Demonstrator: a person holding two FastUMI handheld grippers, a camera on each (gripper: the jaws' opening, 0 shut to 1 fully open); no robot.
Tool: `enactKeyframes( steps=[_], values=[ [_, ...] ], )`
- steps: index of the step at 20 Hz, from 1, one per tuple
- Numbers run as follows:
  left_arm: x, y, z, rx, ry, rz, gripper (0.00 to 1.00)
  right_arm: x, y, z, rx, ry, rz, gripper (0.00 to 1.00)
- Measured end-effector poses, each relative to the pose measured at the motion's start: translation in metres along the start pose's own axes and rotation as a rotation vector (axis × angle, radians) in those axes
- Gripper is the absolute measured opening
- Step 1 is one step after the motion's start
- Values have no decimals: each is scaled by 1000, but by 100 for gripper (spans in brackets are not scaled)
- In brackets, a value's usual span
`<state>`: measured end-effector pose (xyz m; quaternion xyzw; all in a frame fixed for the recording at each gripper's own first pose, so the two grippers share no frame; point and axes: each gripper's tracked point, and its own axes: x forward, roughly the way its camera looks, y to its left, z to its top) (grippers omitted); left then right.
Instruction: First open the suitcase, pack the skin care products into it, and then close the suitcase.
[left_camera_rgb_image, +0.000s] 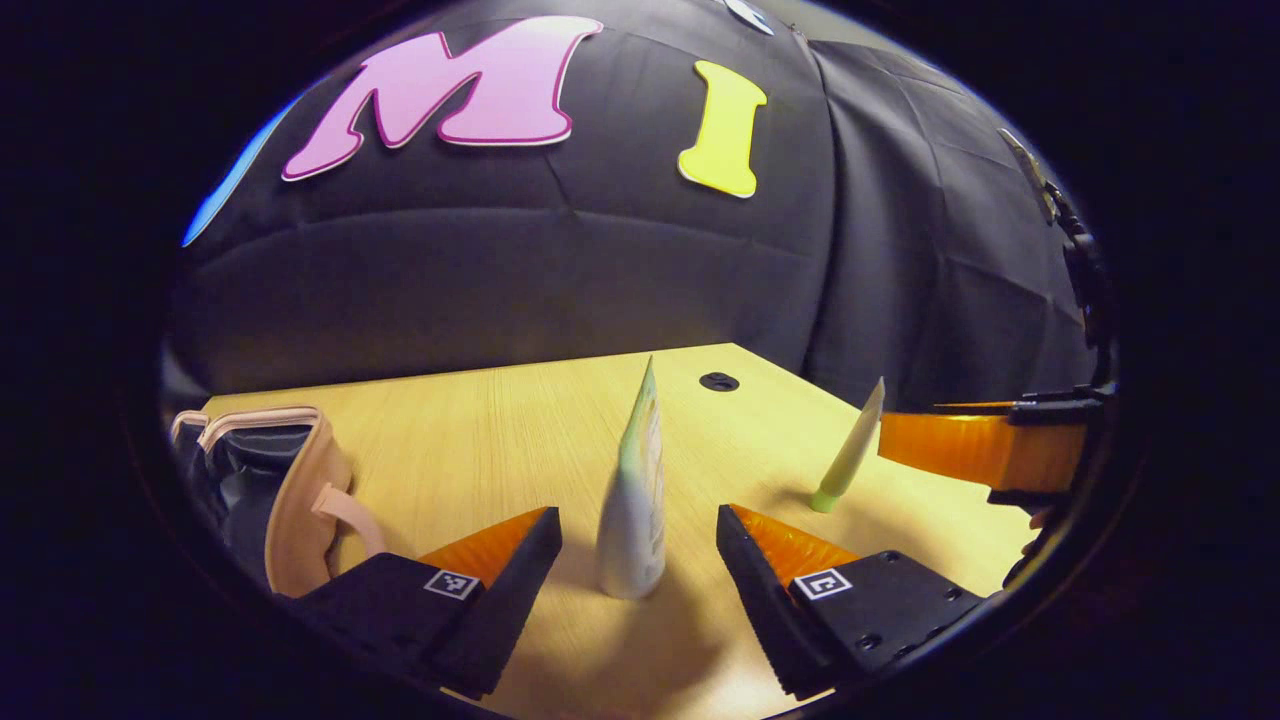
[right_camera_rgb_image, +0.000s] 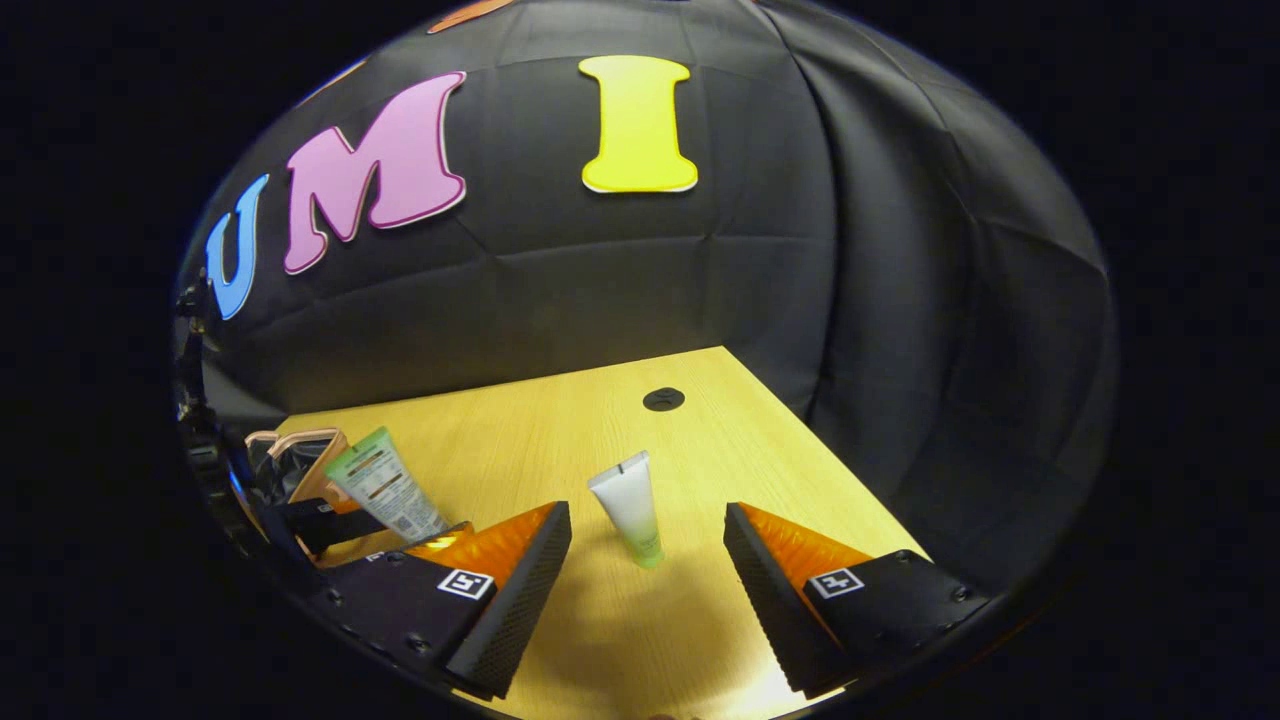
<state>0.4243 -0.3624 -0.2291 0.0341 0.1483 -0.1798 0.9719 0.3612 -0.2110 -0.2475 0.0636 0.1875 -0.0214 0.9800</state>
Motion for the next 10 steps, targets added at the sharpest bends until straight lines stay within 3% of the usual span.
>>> enactKeyframes(
  steps=[4,6,7,10],
  values=[
    [26,-10,-7,-40,37,-4,97,26,-2,-21,56,52,-4,97],
    [33,-1,2,-24,14,31,76,43,2,-21,50,52,-22,97],
    [37,1,-2,-14,30,33,54,49,2,-21,50,53,-29,97],
    [34,1,-5,0,46,16,41,66,2,-30,47,76,-49,97]
  ],
)
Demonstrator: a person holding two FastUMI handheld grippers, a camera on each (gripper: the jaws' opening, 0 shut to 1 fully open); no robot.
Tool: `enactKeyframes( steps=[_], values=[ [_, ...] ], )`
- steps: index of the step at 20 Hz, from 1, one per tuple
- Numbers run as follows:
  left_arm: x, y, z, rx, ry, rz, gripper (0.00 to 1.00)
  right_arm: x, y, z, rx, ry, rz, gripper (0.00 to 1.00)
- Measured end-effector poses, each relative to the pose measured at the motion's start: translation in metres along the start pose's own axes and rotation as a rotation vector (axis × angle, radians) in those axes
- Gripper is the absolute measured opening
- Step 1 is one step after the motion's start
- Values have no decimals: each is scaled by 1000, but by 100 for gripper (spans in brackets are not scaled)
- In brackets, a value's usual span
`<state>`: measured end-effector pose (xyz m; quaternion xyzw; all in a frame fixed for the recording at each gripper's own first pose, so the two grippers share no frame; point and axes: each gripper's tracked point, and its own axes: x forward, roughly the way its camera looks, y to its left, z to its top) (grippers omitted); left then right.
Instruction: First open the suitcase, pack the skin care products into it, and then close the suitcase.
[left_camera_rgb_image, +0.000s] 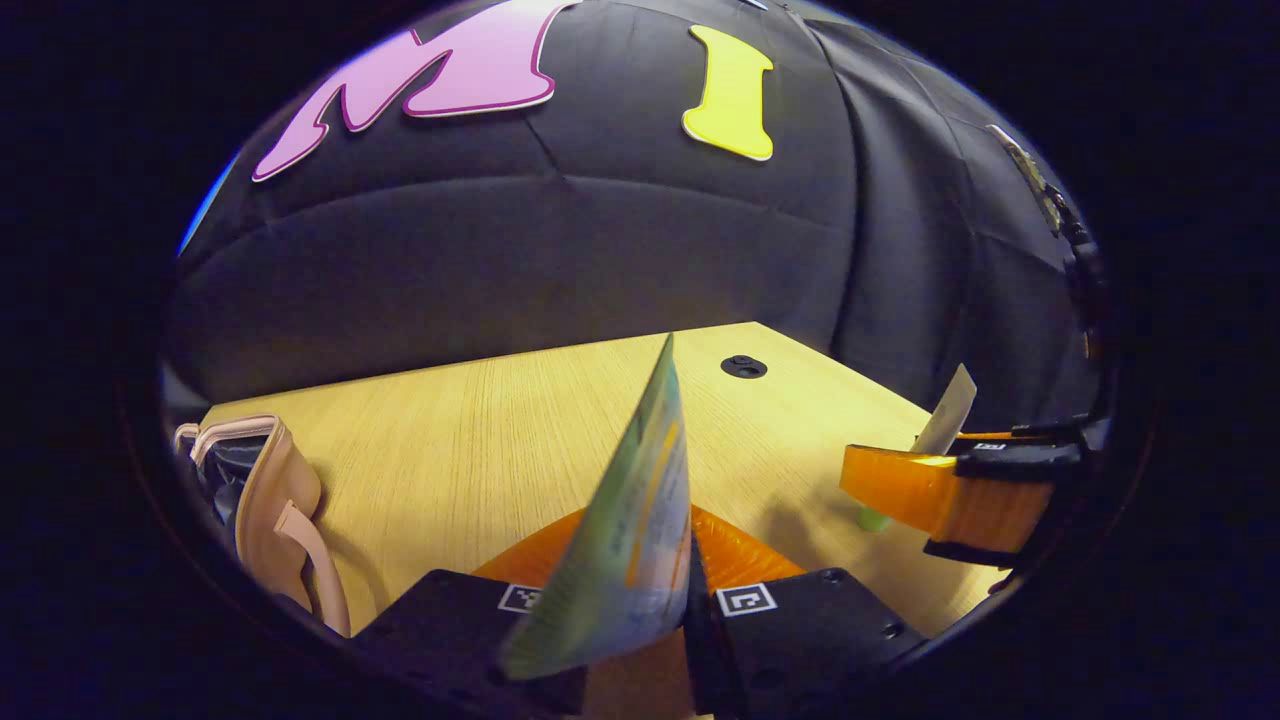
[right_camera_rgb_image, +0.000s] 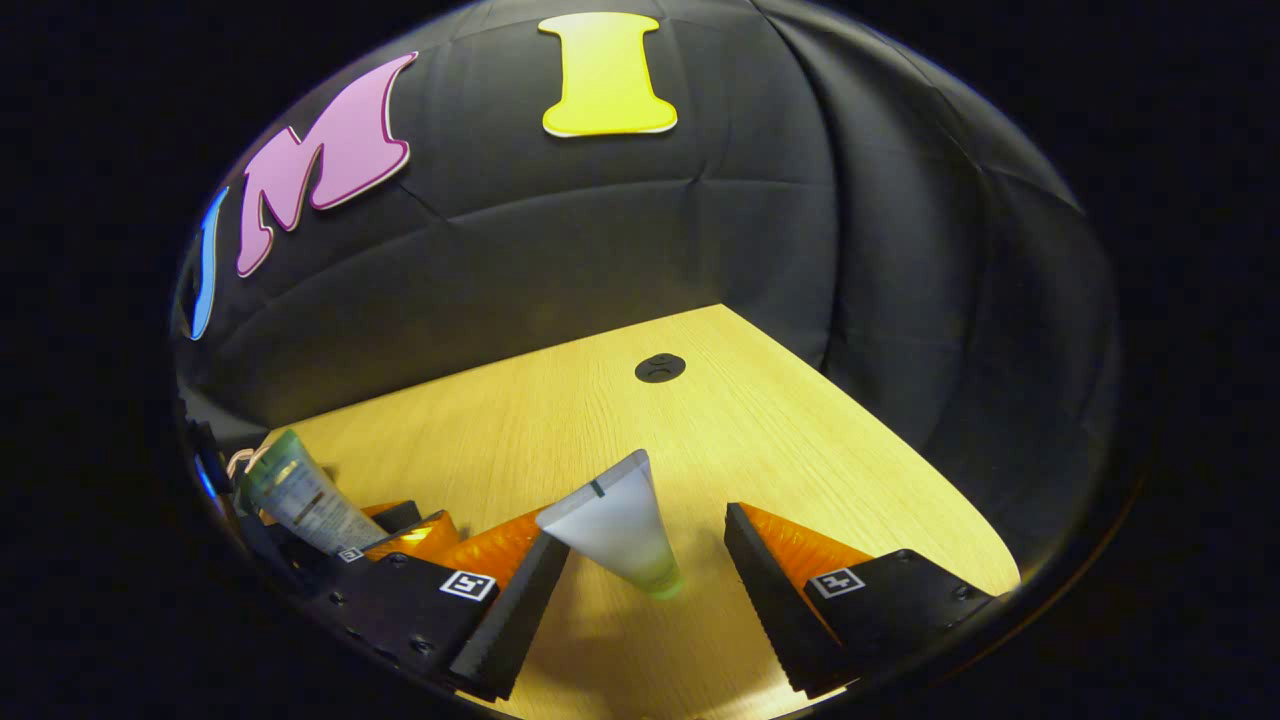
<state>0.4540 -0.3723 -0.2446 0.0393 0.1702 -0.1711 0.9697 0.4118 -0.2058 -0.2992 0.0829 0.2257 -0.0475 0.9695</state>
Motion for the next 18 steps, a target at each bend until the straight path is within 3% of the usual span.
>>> enactKeyframes(
  steps=[4,7,8,9,10,11,12,13,14,18],
  values=[
    [-16,14,-8,-1,10,13,37,16,-3,-7,-38,13,-39,93],
    [-29,25,-14,-14,2,20,40,22,-9,-10,-115,11,-72,51],
    [-32,29,-15,-10,2,25,37,19,-6,-13,-122,19,-60,39],
    [-35,33,-17,-9,1,31,40,19,-1,-13,-124,21,-40,28],
    [-38,36,-19,-12,1,35,40,17,4,-14,-132,23,-17,27],
    [-41,40,-20,-17,-1,39,40,12,6,-14,-145,21,-6,32],
    [-45,44,-22,-22,-1,43,40,6,12,-9,-159,7,9,29],
    [-49,47,-24,-27,1,48,40,-3,18,-3,-175,-13,23,34],
    [-55,51,-26,-38,8,51,40,-12,27,2,-185,-31,40,29],
    [-102,71,4,-95,-61,66,40,-58,73,24,-209,-89,128,28]
  ],
)
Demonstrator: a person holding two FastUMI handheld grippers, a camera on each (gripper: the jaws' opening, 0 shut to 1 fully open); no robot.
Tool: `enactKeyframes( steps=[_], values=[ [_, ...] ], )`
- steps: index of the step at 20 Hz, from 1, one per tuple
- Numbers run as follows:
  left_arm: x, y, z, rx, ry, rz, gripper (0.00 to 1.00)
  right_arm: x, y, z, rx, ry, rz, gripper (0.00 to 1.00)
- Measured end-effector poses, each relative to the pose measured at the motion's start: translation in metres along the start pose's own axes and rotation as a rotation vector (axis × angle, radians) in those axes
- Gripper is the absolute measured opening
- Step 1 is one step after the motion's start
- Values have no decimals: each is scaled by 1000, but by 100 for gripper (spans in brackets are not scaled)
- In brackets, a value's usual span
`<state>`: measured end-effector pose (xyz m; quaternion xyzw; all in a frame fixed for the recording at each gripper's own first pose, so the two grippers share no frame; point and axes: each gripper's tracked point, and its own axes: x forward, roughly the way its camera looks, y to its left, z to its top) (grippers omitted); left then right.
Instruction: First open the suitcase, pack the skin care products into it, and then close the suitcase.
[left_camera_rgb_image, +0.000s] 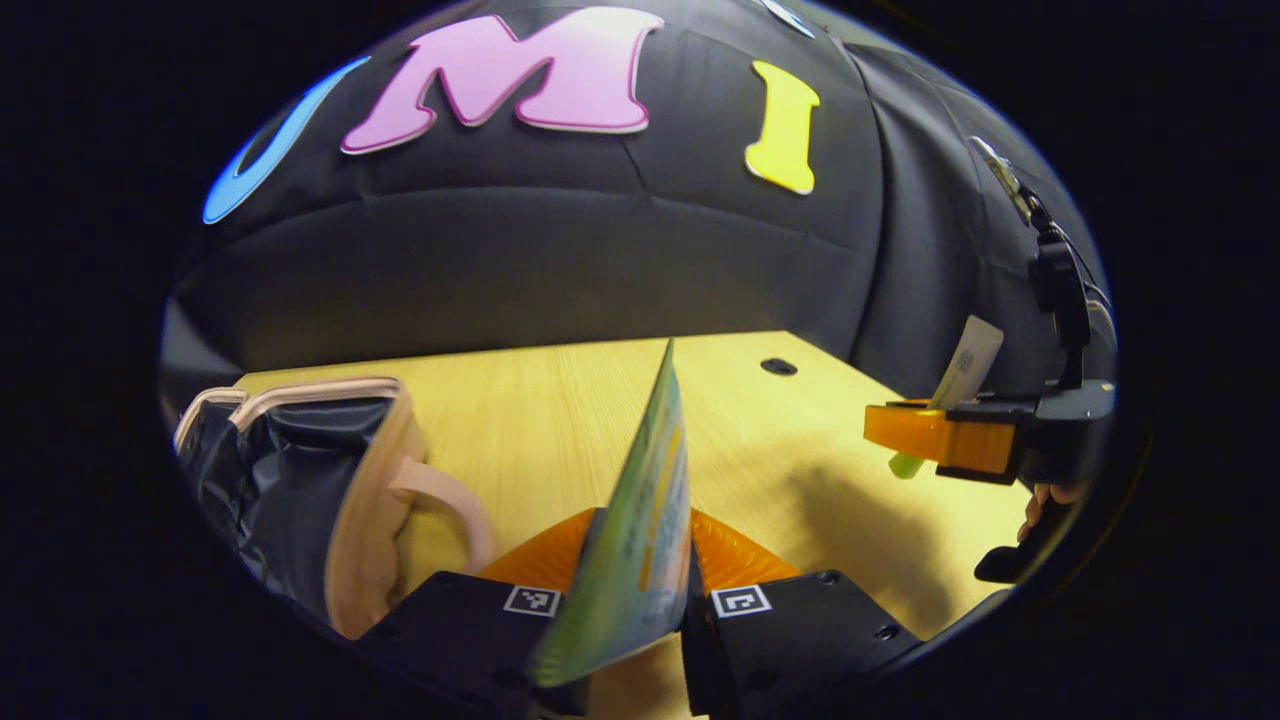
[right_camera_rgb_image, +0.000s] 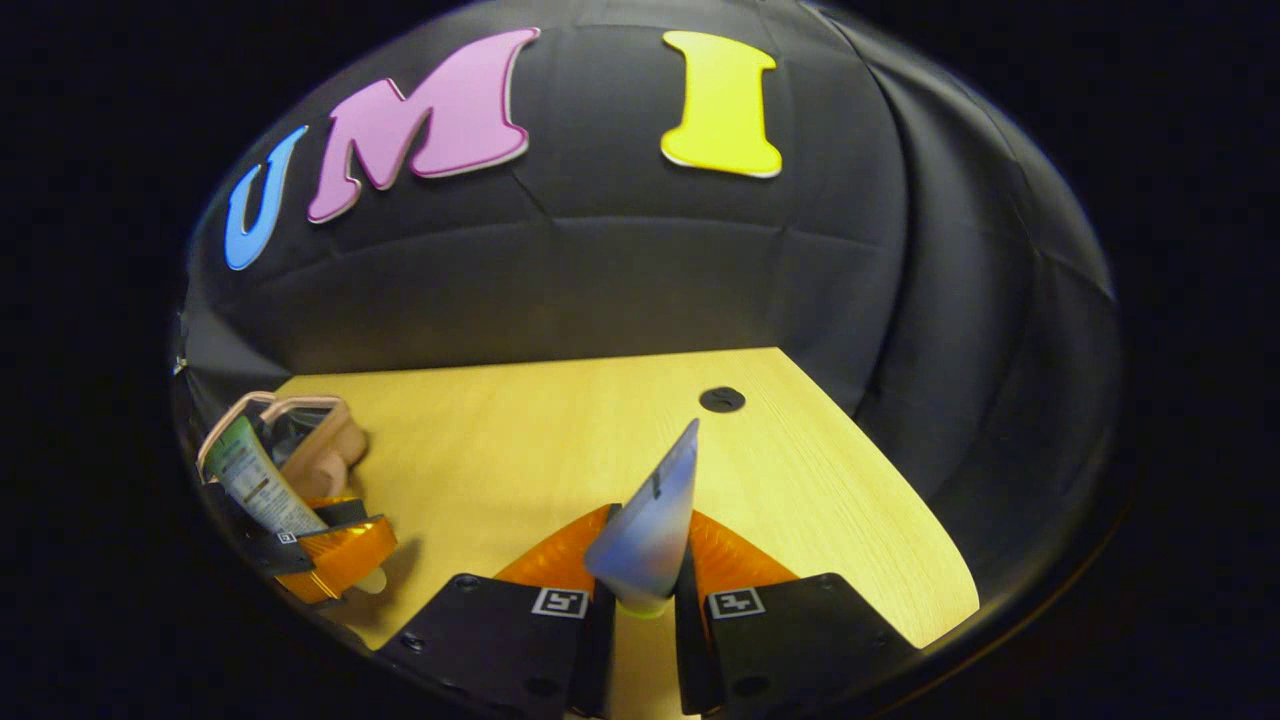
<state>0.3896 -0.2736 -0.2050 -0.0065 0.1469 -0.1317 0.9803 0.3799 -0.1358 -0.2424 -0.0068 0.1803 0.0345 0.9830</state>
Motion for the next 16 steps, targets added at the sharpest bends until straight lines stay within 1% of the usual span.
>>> enactKeyframes(
  steps=[1,2,3,4,5,7,9,10,11,12,13,14,15,16],
  values=[
    [-15,10,15,-15,-32,10,40,-12,13,4,-5,-4,21,28],
    [-32,21,30,-31,-61,23,43,-24,28,7,-5,-4,50,28],
    [-49,36,40,-44,-81,43,37,-34,44,10,-8,0,76,28],
    [-66,53,50,-50,-93,67,37,-46,58,11,-19,8,100,28],
    [-91,85,56,-51,-92,112,40,-60,76,11,-39,15,133,28],
    [-112,138,59,-63,-70,180,40,-74,104,15,-60,19,182,28],
    [-118,190,43,-69,25,222,40,-85,132,16,-68,26,233,28],
    [-112,210,29,-60,95,230,40,-89,144,18,-76,21,252,28],
    [-104,226,12,-50,168,216,40,-92,157,22,-83,14,272,28],
    [-97,236,-4,-49,229,195,43,-93,168,25,-86,10,287,28],
    [-90,243,-26,-60,334,163,40,-96,178,29,-89,-1,302,28],
    [-87,249,-42,-66,413,156,43,-98,187,31,-91,-8,317,28],
    [-80,255,-59,-70,498,156,40,-99,198,35,-92,-15,333,28],
    [-79,259,-69,-80,560,166,40,-98,204,38,-86,-20,344,28]
  ],
)
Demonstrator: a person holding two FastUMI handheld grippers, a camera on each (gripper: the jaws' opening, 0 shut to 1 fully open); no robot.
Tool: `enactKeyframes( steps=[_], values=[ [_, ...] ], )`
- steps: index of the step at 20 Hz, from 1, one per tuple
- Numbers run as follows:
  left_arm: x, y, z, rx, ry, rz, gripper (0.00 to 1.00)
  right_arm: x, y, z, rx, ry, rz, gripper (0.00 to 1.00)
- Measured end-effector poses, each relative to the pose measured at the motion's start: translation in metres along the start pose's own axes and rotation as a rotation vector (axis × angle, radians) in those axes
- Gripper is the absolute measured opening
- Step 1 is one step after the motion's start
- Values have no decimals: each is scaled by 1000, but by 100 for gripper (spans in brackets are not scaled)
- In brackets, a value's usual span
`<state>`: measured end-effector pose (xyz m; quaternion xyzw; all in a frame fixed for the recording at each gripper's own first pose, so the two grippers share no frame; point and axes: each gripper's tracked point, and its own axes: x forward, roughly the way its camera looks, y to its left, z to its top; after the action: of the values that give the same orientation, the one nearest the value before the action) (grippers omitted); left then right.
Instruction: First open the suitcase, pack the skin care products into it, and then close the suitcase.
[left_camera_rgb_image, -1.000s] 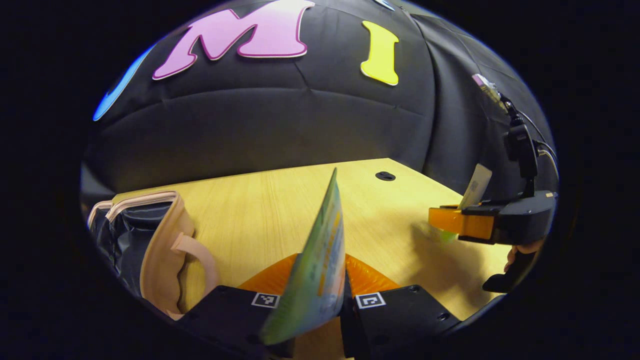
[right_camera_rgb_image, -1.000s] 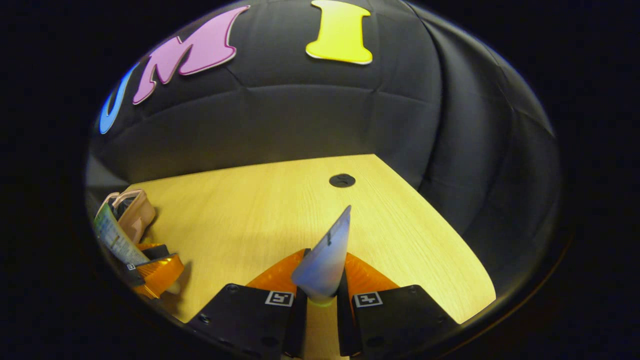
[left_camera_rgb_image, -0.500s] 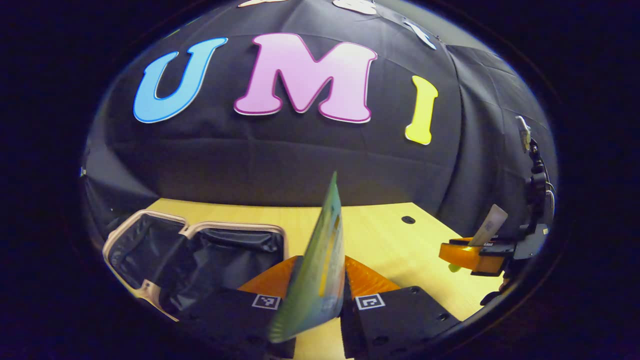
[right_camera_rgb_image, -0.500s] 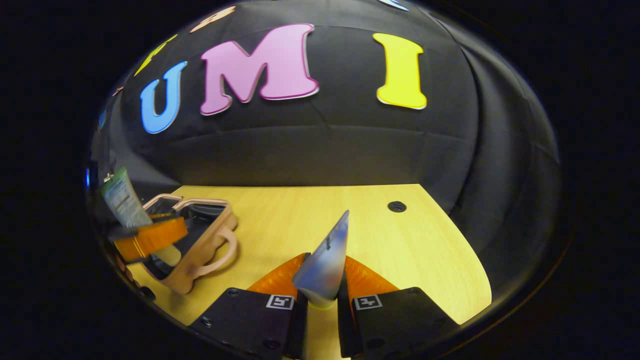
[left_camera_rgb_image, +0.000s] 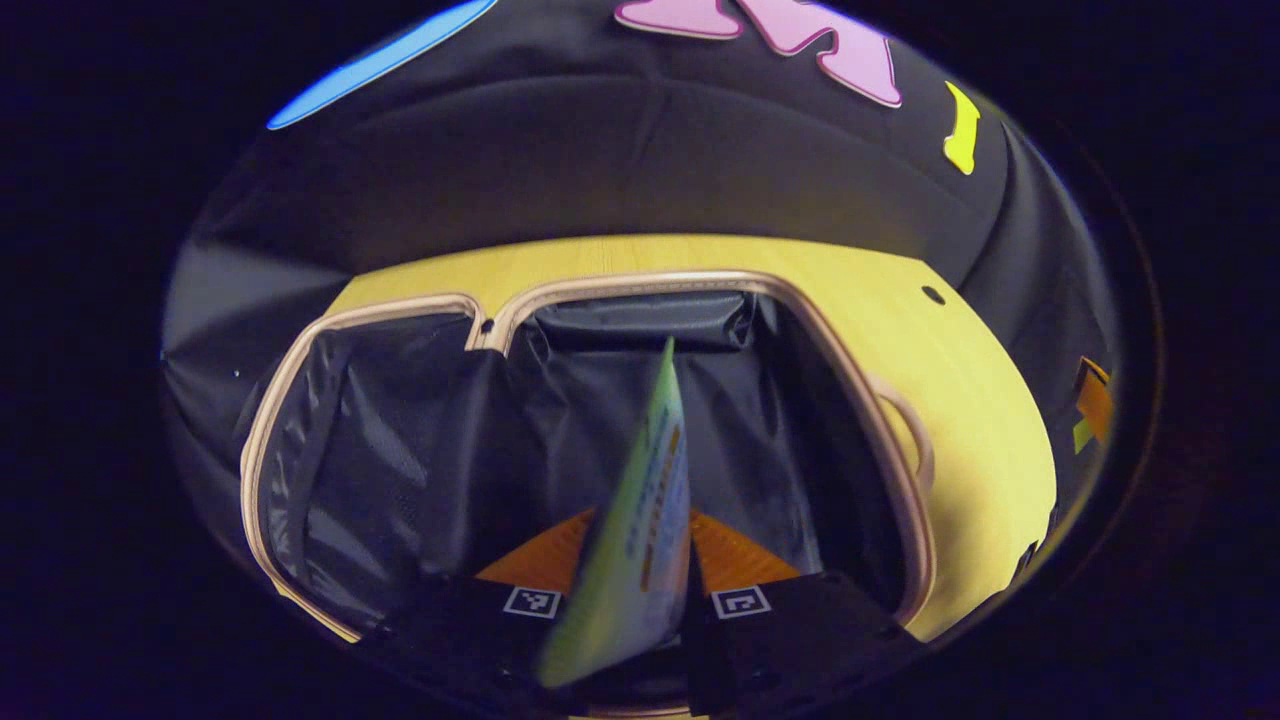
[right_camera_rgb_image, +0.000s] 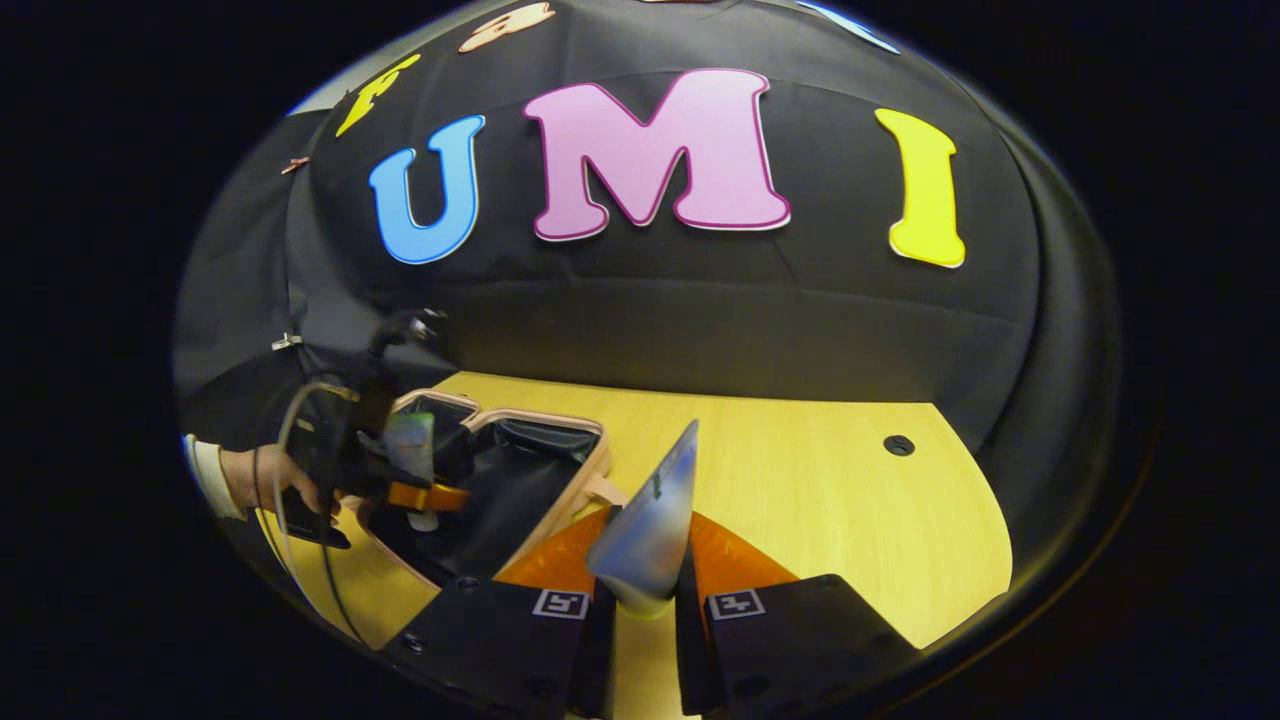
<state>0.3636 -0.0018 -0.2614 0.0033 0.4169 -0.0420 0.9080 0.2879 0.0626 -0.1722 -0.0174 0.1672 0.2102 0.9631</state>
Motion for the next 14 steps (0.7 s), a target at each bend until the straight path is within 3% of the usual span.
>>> enactKeyframes(
  steps=[4,7,10,11,13,14],
  values=[
    [10,5,-14,-55,145,9,41,15,29,14,63,-11,50,28],
    [14,14,-4,-28,119,46,45,27,38,18,81,-9,59,28],
    [-6,11,26,-41,-26,48,67,39,41,12,83,17,60,28],
    [-23,11,37,-54,-90,47,82,43,44,9,81,33,60,28],
    [-58,16,55,-84,-225,48,99,53,54,2,85,62,69,28],
    [-74,25,61,-97,-287,58,98,59,61,-1,87,74,75,28]
  ],
)
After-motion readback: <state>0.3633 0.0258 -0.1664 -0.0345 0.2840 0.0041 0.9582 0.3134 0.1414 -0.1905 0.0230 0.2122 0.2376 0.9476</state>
